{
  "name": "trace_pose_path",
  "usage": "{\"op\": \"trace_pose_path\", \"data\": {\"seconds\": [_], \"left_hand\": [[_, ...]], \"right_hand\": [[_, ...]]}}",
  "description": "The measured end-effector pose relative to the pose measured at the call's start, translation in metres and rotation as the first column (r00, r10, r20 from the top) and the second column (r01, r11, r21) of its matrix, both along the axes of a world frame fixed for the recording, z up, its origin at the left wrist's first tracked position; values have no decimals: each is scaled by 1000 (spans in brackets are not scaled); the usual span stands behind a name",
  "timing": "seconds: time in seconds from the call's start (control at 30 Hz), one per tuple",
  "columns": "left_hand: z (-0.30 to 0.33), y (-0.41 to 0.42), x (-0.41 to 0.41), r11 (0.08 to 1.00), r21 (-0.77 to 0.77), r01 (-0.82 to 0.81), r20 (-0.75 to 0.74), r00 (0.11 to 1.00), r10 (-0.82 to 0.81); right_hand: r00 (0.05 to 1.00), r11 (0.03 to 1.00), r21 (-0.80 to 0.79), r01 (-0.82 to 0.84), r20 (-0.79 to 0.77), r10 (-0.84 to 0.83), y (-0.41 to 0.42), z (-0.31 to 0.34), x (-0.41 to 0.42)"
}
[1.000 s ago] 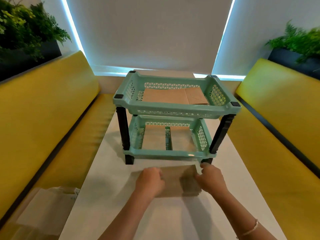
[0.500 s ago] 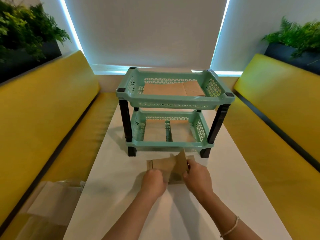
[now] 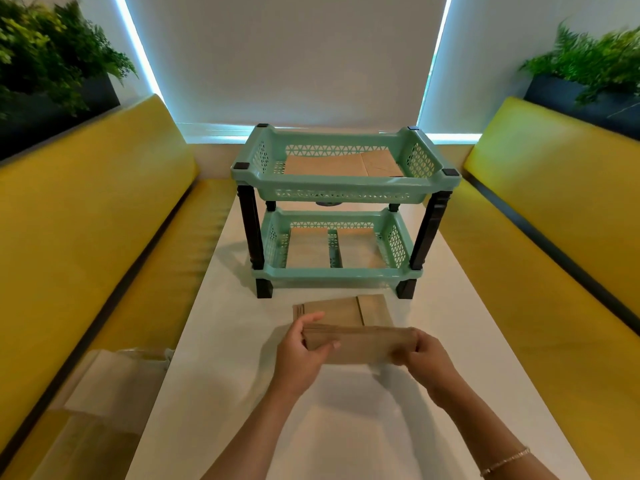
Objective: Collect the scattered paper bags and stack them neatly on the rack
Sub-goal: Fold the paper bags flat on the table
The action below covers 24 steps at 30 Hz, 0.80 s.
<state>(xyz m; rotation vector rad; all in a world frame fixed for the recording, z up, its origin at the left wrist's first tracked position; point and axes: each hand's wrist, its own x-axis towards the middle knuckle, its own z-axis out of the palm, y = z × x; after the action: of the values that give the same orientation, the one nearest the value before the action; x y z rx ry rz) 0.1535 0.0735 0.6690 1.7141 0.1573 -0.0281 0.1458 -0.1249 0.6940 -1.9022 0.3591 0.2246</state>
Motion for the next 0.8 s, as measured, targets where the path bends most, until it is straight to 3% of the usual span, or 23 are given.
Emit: {"op": "trace_pose_path", "data": {"seconds": [0.2, 0.4, 0.47, 0.6, 0.67, 0.8], "left_hand": [[-15, -18, -23, 999, -37, 25, -11, 1000, -26], [-3, -14, -25, 998, 20, 52, 38, 998, -53], [-6, -9, -28, 987, 128, 92, 19, 995, -95], [-10, -1, -36, 909, 374, 181, -70, 983, -167], [2, 3, -33, 905, 387, 179, -78, 984, -161], [52, -4, -24, 958, 237, 162, 54, 982, -180]], "right_hand": [[980, 974, 150, 171, 78, -184, 12, -21, -26], [971, 967, 217, 133, 166, -171, 11, -8, -27], [975, 981, 160, 115, 170, -142, 8, -11, -27], [982, 995, -100, 24, 187, -5, -2, -10, -28], [984, 979, -194, -56, 157, 87, -9, -3, -23], [981, 962, -232, -142, 100, 169, -15, 5, -16]]}}
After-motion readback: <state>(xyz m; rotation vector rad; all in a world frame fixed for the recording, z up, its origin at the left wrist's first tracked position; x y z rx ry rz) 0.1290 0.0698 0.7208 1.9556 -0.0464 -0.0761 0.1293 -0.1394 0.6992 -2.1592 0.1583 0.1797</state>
